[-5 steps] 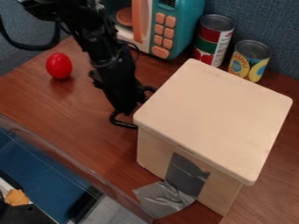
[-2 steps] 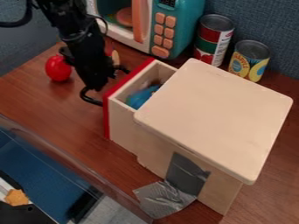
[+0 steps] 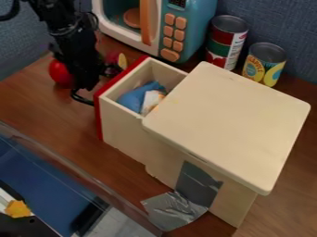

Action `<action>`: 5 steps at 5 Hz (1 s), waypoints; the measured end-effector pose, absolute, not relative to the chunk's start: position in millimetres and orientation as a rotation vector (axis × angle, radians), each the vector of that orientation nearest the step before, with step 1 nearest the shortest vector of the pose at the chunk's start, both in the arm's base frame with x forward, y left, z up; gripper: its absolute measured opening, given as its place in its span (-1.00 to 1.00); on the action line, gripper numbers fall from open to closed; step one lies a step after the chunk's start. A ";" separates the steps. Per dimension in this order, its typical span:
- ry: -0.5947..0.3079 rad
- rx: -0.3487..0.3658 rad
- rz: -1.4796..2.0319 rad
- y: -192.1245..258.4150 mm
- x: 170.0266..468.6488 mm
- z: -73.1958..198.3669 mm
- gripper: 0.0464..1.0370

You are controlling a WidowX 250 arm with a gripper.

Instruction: Open the drawer

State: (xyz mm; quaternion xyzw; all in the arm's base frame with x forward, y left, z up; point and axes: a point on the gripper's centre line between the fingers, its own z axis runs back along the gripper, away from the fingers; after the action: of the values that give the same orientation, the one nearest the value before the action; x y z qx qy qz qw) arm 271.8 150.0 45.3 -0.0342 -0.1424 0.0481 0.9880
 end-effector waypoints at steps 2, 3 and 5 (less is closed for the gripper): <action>-0.234 -0.078 0.022 156.3 270.2 46.0 -0.76; -0.237 -0.051 -0.008 159.3 270.2 45.0 -0.31; -0.293 -0.097 -0.006 145.4 268.6 76.4 0.87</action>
State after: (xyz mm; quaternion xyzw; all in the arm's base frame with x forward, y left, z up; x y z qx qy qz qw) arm 268.6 145.4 76.4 -0.0484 -0.1458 -0.0028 0.9881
